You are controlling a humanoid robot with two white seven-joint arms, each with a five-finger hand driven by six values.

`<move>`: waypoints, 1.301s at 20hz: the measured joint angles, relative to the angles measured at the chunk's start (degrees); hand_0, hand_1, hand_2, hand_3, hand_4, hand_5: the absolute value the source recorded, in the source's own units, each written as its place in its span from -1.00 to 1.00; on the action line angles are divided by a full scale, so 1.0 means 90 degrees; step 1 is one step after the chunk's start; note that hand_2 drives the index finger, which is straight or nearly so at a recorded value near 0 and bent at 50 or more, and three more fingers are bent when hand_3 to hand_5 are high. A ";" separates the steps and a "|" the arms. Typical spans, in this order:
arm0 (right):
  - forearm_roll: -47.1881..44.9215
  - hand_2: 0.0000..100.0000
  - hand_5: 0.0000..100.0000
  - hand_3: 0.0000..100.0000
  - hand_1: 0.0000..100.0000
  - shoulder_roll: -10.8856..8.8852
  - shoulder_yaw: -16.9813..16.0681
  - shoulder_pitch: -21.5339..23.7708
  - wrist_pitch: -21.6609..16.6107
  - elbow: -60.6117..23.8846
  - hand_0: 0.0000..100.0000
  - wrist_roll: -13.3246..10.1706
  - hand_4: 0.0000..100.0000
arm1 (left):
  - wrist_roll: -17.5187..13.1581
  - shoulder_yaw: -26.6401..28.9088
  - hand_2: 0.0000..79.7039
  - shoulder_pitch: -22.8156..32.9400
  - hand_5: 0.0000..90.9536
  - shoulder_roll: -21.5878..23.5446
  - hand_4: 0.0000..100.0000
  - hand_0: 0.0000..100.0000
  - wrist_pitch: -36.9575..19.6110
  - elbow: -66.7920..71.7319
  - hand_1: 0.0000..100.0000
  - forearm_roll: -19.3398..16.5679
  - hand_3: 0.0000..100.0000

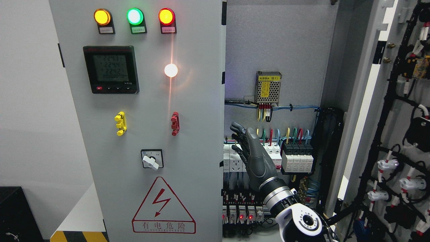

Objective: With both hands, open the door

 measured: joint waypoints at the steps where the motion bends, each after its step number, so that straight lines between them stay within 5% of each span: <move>1: -0.0055 -1.00 -1.00 -1.00 -1.00 -0.0010 -0.0002 -0.0026 0.0000 0.0030 -1.00 0.0003 -1.00 | 0.0000 0.0000 -1.00 0.0000 -1.00 0.0000 -1.00 -1.00 0.0000 0.0000 -1.00 0.0000 -1.00; 7: -0.0349 -1.00 -1.00 -1.00 -1.00 -0.0151 -0.0004 -0.0130 0.0003 0.0166 -1.00 0.0033 -1.00 | 0.0000 0.0000 -1.00 0.0000 -1.00 0.0000 -1.00 -1.00 0.0000 0.0000 -1.00 0.0000 -1.00; 20: -0.0527 -1.00 -1.00 -1.00 -1.00 -0.0338 -0.0008 -0.0316 0.0015 0.0402 -1.00 0.0909 -1.00 | 0.0000 0.0000 -1.00 0.0000 -1.00 0.0000 -1.00 -1.00 0.0000 0.0000 -1.00 0.0002 -1.00; 26: -0.0544 -1.00 -1.00 -1.00 -1.00 -0.0373 -0.0013 -0.0358 0.0015 0.0484 -1.00 0.1039 -1.00 | 0.0000 0.0000 -1.00 0.0000 -1.00 0.0000 -1.00 -1.00 0.0000 0.0000 -1.00 -0.0001 -1.00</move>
